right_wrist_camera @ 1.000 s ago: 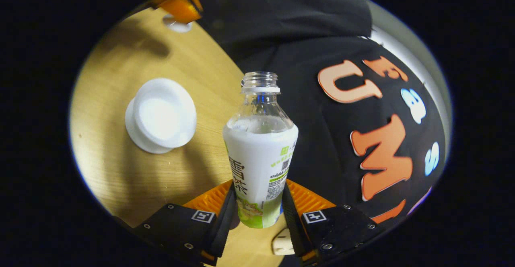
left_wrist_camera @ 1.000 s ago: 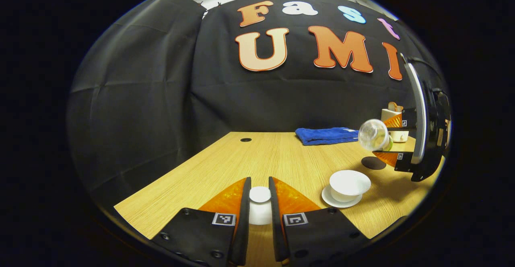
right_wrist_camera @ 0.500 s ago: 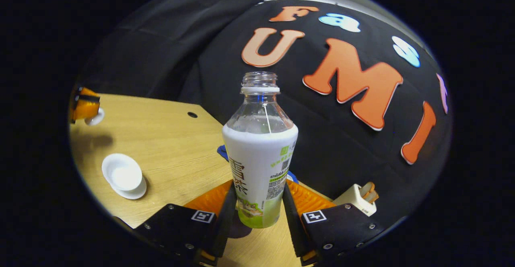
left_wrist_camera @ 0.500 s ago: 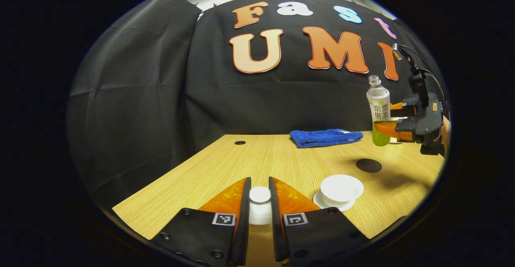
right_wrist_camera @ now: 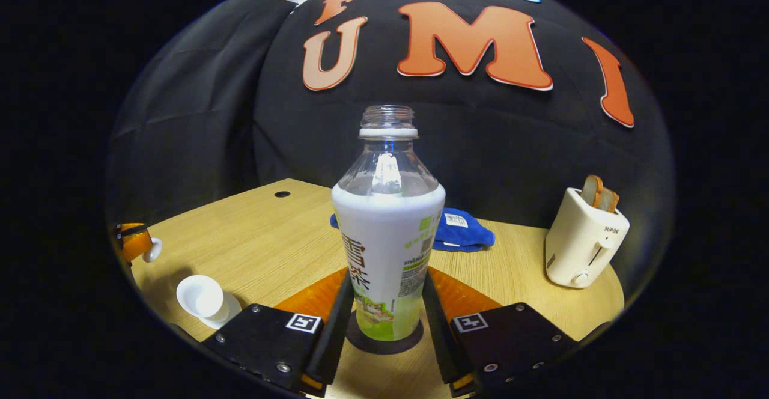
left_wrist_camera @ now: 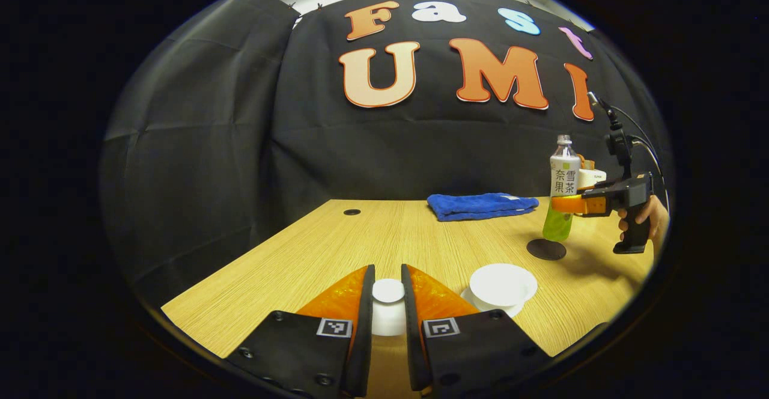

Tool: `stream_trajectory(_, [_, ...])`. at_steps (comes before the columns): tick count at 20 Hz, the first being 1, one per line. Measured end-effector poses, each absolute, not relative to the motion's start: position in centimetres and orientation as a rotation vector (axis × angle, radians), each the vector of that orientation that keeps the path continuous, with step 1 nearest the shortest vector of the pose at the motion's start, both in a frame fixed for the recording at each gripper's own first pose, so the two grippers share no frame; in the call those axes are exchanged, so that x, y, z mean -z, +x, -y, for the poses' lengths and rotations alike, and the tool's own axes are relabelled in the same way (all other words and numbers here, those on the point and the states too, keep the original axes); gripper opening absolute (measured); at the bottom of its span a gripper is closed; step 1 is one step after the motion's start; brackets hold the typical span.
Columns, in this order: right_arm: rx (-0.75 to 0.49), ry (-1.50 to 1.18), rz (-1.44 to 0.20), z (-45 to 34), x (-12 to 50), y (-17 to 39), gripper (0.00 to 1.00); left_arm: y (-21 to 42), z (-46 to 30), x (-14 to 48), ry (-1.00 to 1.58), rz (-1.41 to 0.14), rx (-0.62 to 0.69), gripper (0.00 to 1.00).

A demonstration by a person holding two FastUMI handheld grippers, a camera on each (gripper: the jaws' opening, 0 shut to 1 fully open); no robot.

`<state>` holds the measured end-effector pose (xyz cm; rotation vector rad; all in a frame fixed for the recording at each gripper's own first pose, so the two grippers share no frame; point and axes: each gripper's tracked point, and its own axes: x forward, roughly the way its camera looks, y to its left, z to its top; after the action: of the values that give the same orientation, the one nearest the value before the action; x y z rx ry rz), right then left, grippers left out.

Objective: Open the teacup lid with one hand, grasp the water bottle and pour water into the teacup with the other hand; after pouring, place the water bottle on the coaster and then close the teacup lid.

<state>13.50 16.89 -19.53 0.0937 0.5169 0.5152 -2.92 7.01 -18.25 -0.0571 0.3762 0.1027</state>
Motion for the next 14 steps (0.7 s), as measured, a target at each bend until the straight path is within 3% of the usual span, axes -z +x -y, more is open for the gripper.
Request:
stream_trajectory(2, [-0.515,0.11,-0.534,-17.1,20.4,13.5,0.65,-2.6,-6.7,18.3,-0.057,-0.377,-0.098,0.26])
stream_trajectory(6, [-0.53,0.125,-0.543,-17.3,21.0,13.1,0.65,-2.1,-6.0,18.2,-0.059,-0.374,-0.086,0.29])
stream_trajectory(7, [-0.531,0.132,-0.549,-17.5,21.2,13.1,0.65,-1.9,-5.7,18.0,-0.06,-0.369,-0.08,0.25])
stream_trajectory(8, [-0.532,0.137,-0.558,-17.7,21.7,12.9,0.65,-1.9,-5.5,17.8,-0.061,-0.364,-0.073,0.29])
stream_trajectory(14, [-0.544,0.134,-0.549,-17.8,22.0,12.4,0.66,-0.4,-2.8,16.2,-0.066,-0.323,-0.017,0.29])
